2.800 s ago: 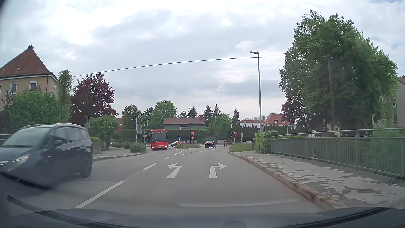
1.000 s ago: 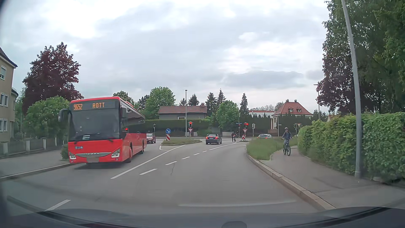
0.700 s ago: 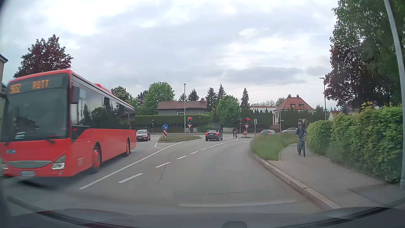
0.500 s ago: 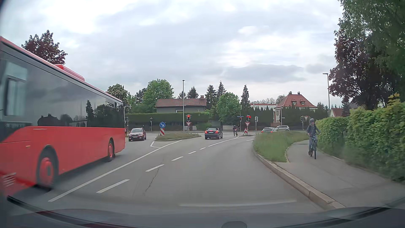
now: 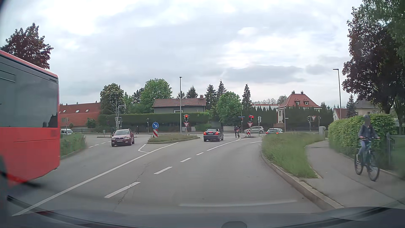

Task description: Follow the waypoints while adhering to traffic rules and regulations

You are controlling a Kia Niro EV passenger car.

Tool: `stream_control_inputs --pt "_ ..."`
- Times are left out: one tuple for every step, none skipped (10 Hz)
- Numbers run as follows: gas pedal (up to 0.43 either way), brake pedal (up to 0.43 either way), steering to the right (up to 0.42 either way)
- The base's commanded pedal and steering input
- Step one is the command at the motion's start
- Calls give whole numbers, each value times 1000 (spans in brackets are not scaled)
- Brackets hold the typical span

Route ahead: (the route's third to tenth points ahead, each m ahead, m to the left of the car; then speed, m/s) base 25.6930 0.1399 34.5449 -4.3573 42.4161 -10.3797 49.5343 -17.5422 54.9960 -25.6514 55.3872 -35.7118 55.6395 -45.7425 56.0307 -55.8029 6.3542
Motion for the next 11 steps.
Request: stream_control_inputs --pt "0 0 6" --pt "0 0 6" --pt "0 0 6" --pt "0 0 6" --pt "0 0 6" --pt "0 0 8" --pt "0 0 11" --pt "0 0 15" --pt "0 0 19" --pt "0 0 23" --pt "0 0 24"
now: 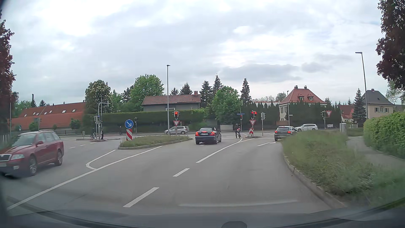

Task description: Follow the waypoints while adhering to traffic rules and regulations

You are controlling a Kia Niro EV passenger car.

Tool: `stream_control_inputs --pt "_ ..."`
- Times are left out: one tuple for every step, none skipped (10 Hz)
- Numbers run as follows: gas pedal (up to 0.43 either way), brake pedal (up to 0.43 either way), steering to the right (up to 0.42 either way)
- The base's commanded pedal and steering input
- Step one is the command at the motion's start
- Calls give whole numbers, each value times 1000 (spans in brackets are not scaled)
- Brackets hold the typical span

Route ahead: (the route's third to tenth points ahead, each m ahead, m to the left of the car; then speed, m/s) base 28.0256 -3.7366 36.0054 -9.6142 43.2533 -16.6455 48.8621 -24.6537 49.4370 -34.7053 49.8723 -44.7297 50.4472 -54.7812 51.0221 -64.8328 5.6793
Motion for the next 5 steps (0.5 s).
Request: stream_control_inputs --pt "0 0 25" --pt "0 0 28" --pt "0 0 35" --pt "0 0 43" --pt "0 0 54"
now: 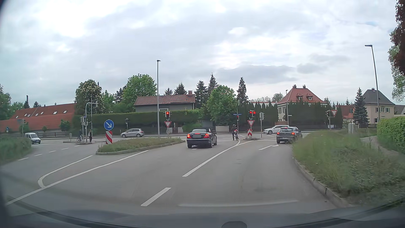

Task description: Follow the waypoints while adhering to traffic rules and regulations

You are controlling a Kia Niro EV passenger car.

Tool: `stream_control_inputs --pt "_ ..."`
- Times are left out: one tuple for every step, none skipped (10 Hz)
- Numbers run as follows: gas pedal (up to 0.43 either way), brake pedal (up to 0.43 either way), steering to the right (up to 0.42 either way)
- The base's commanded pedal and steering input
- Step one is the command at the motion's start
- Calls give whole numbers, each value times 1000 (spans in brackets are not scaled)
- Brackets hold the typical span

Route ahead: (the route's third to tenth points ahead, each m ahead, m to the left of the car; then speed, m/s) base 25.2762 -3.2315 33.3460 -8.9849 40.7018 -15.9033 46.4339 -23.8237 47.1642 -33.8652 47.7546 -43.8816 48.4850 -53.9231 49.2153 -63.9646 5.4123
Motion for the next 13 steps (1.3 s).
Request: stream_control_inputs --pt "0 0 60" --pt "0 0 62" --pt "0 0 62" --pt "0 0 63" --pt "0 0 63" --pt "0 0 63" --pt "0 0 63" --pt "0 0 65" --pt "0 0 69" --pt "0 0 70" --pt "0 0 70" --pt "0 0 70" --pt "0 0 70"
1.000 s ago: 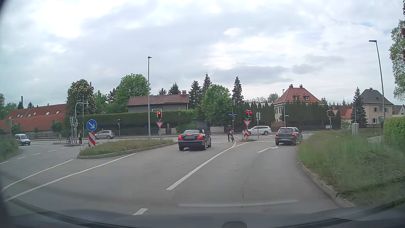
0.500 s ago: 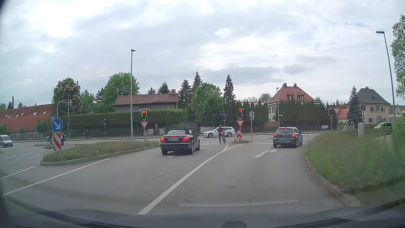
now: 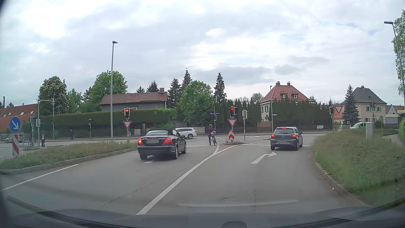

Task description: Follow the waypoints while adhering to traffic rules and regulations

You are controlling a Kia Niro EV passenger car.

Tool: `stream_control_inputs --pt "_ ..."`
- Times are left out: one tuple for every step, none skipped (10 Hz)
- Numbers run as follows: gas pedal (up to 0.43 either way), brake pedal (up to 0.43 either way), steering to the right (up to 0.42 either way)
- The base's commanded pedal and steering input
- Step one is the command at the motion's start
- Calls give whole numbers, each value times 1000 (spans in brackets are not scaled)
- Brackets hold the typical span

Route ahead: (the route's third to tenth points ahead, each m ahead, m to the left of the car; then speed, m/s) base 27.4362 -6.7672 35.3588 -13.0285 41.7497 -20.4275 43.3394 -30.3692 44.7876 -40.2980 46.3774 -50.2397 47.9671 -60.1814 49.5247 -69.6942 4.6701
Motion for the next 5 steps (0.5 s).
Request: stream_control_inputs --pt "0 6 70" --pt "0 30 71" --pt "0 37 73" --pt "0 55 75" --pt "0 116 77"
